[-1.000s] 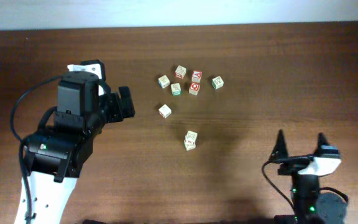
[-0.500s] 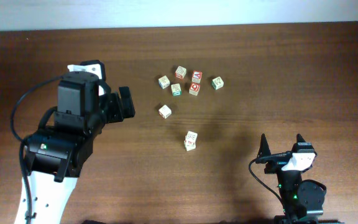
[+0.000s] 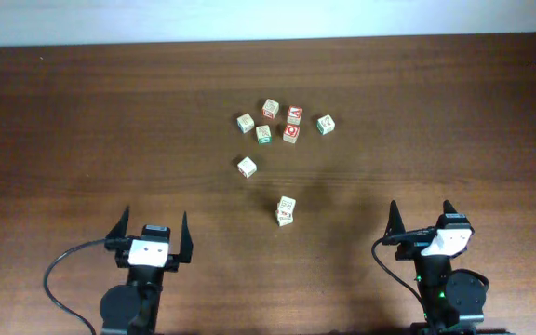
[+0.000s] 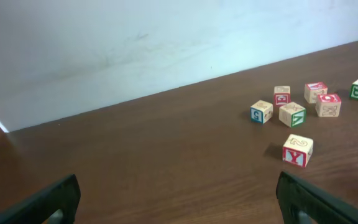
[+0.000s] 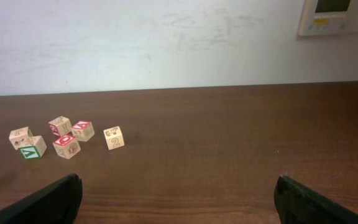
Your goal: Rotate 3 blocks
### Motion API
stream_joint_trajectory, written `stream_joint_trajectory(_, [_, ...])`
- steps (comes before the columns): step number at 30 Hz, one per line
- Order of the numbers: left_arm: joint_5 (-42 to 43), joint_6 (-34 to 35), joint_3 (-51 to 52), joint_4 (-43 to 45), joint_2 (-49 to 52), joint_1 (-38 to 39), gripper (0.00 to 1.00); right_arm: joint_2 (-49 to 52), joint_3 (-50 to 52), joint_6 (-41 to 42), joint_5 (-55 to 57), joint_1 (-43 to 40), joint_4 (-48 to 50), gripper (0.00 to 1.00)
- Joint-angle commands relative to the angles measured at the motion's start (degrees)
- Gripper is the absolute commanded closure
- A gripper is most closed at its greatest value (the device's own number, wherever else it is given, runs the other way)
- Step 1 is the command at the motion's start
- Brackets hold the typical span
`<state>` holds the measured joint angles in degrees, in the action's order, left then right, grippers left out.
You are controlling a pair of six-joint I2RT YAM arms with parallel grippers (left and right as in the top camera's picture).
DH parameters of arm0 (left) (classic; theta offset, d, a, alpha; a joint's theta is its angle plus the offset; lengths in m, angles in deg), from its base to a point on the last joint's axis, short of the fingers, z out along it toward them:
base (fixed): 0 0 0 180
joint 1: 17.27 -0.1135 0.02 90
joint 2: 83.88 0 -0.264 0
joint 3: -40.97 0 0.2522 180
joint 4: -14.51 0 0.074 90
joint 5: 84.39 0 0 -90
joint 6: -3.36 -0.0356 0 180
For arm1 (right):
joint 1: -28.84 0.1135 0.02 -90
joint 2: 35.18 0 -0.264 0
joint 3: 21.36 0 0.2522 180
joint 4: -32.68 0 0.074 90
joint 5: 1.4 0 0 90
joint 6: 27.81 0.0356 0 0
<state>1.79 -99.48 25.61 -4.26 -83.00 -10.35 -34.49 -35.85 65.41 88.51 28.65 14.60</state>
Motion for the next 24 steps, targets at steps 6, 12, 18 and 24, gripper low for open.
stream_joint_trajectory(6, [0.6,-1.4,1.0,0.5,-0.6,-0.3,0.01,-0.4,0.4,0.2,-0.1,-0.2,-0.2,0.01])
stream_joint_trajectory(12, [0.6,-1.4,1.0,0.5,-0.6,-0.3,0.01,-0.4,0.4,0.2,-0.2,-0.2,-0.2,0.01])
stream_joint_trajectory(18, [0.6,-1.4,1.0,0.5,-0.6,-0.3,0.01,-0.4,0.4,0.2,-0.1,-0.2,-0.2,0.01])
stream_joint_trajectory(24, [0.6,-1.4,1.0,0.5,-0.6,-0.3,0.01,-0.4,0.4,0.2,-0.2,-0.2,-0.2,0.01])
